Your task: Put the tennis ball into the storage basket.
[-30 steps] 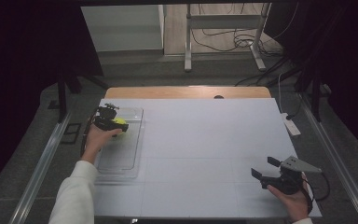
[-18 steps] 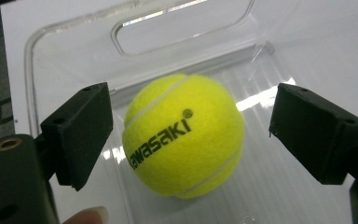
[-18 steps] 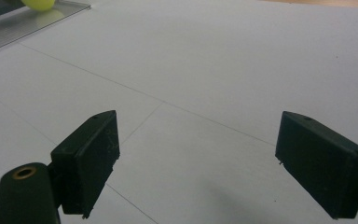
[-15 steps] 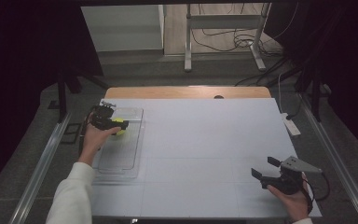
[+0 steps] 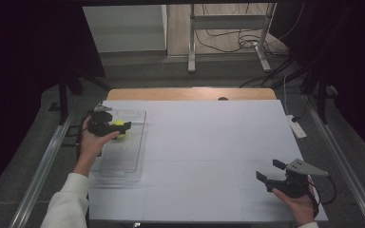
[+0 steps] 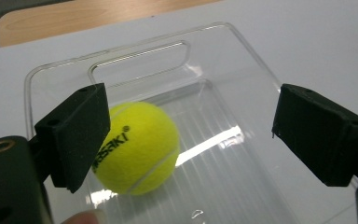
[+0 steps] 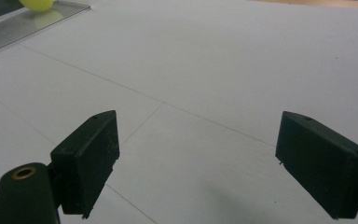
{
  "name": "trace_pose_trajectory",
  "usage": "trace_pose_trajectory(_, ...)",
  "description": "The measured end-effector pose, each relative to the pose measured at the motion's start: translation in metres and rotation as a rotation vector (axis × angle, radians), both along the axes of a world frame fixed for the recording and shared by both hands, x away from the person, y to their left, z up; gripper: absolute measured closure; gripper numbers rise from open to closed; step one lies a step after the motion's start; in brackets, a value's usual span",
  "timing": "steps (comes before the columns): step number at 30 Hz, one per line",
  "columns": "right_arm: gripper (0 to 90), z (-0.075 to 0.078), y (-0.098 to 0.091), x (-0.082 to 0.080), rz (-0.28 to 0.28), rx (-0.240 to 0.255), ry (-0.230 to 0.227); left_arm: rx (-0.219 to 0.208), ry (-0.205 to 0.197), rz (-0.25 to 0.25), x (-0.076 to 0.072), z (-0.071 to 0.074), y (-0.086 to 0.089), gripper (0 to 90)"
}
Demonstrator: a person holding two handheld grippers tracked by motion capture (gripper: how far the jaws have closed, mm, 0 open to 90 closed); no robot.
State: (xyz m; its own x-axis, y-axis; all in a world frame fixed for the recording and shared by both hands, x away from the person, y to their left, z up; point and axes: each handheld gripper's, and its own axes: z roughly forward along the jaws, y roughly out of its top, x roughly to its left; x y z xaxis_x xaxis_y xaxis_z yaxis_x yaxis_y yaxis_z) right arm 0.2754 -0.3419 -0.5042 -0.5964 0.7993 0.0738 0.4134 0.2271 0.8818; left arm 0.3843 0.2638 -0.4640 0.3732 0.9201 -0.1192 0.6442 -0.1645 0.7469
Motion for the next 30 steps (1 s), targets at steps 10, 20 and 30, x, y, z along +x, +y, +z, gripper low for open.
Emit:
trace_pose_trajectory(10,13.5,0.001,0.000,0.000,-0.001,0.001,0.000,-0.072,-0.071,-0.074,-0.029,0.005,-0.012,11.9)
trace_pose_trajectory(20,13.2,0.001,0.000,0.000,0.001,0.010,0.001,-0.104,-0.138,-0.174,-0.068,0.007,-0.031,12.3)
trace_pose_trajectory(30,13.0,0.004,0.002,-0.001,0.018,0.020,-0.004,-0.118,-0.163,-0.224,-0.109,-0.008,-0.042,12.5)
